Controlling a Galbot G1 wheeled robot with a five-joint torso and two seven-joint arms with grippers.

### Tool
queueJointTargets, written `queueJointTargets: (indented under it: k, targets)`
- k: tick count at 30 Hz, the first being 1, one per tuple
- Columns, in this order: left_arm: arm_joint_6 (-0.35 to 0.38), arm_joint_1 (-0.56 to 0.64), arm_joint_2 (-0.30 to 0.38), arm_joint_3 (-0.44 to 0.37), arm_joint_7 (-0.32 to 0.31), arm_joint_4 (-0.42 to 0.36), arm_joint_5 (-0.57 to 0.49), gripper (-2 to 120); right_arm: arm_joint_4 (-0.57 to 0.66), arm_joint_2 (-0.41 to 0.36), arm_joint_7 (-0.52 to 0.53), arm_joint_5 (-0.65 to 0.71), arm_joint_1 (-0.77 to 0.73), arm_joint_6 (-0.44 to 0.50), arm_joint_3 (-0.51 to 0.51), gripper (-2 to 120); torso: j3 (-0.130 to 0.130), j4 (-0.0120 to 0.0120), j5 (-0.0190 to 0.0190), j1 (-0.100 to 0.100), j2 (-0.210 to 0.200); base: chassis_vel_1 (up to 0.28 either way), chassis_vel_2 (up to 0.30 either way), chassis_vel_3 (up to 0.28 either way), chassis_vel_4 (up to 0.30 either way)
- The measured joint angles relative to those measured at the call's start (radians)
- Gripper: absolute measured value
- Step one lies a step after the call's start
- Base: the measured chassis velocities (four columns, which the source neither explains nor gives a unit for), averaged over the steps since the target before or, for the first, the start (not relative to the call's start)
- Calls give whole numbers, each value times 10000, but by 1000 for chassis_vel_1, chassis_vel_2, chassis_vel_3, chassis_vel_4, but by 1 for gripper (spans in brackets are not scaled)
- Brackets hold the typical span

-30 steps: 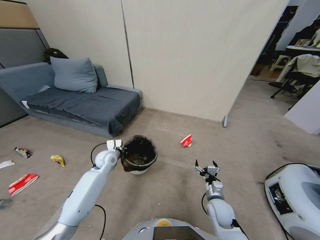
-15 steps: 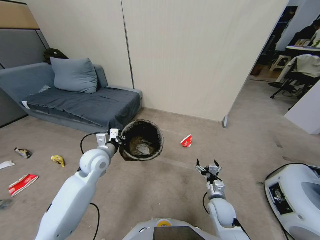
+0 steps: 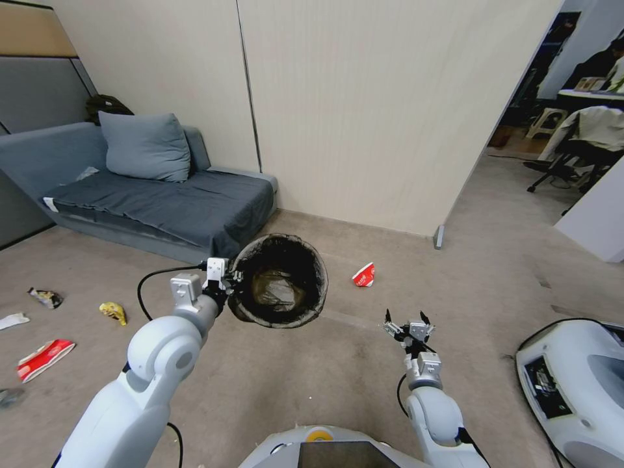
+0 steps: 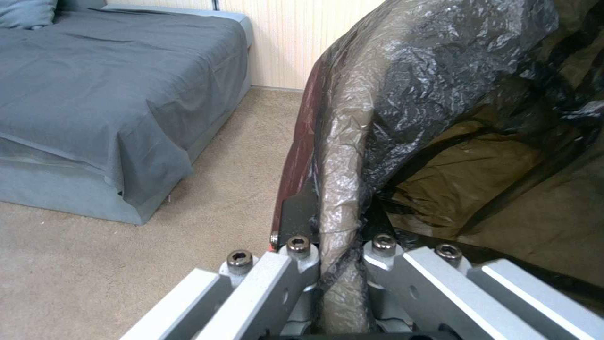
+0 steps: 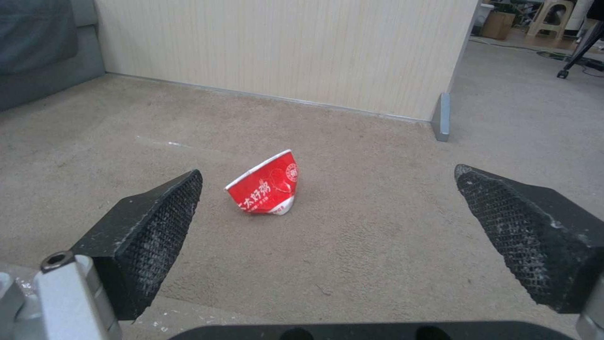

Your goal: Pick up the trash bin, then pick up the garbage from the floor and place it into the trash bin.

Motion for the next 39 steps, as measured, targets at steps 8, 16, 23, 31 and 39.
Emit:
queueJointTargets:
  k: [8, 16, 23, 31, 39]
  targets:
    - [-2, -34, -20, 14, -19, 78, 37, 0, 49, -52, -23, 93, 24, -47, 22, 100, -1, 1, 0, -1, 0, -47, 36, 29, -46]
    - [-7, -78, -17, 21, -22, 122, 39, 0, 41, -50, -15, 119, 123, -99, 18, 100, 1, 0, -3, 0, 0, -194, 201, 195, -183]
    - [-6, -70, -31, 16, -22, 141, 43, 0, 2, -48, -10, 118, 116, -98, 9, 100, 1, 1, 1, 0, 0, -251, 268, 264, -265]
    - [-6, -83, -35, 16, -23, 203, 81, 0, -53, -41, -6, 118, 115, -86, 1, 100, 2, 1, 3, 0, -1, -319, 294, 312, -312]
    - [-6, -110, -36, 32, -7, 274, 110, 0, -149, -21, 89, 103, 149, 4, -18, 100, 2, 0, 3, 0, -1, -306, 303, 290, -298]
